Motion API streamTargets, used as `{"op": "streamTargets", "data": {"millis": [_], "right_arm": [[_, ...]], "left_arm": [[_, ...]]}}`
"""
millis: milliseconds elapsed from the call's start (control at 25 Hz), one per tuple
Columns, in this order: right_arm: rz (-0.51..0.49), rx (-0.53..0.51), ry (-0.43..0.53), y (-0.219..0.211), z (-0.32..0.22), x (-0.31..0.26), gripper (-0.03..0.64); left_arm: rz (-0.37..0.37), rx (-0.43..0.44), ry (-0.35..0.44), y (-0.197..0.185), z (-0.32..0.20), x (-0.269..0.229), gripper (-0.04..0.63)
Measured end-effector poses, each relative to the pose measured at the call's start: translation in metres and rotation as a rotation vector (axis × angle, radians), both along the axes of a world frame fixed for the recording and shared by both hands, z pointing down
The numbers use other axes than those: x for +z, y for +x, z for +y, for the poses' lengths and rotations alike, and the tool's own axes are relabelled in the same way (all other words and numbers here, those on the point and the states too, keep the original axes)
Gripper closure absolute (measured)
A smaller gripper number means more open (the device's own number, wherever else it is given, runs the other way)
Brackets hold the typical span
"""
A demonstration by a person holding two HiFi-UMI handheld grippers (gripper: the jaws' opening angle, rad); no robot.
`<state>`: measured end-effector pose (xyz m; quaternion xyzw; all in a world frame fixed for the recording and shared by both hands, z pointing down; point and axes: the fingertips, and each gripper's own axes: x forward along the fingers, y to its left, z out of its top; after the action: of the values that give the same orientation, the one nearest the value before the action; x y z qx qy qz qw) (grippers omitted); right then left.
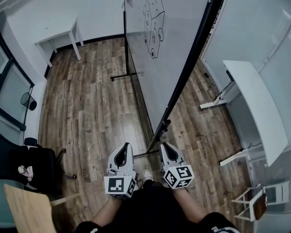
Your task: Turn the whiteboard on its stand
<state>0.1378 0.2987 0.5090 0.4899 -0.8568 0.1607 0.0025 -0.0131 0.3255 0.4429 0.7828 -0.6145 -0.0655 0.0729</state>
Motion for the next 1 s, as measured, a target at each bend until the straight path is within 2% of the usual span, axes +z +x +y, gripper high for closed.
{"op": "streamTargets", "data": {"millis": [160, 400, 1000], "right_arm": [[0.010, -0.003, 0.042, -0.002, 0.014, -0.014, 0.586], [-0.007, -0.019, 0.057, -0.006, 0.028, -0.026, 0.589], [0.012, -0.020, 0.041, -0.003, 0.034, -0.019, 0.597]], "left_arm": [[0.002, 0.003, -0.015, 0.000, 0.005, 0.006, 0.577], [-0.002, 0.010, -0.039, 0.001, 0.011, 0.018, 0.577], [0.001, 0.006, -0.047, 0.002, 0.013, 0.021, 0.577]]}}
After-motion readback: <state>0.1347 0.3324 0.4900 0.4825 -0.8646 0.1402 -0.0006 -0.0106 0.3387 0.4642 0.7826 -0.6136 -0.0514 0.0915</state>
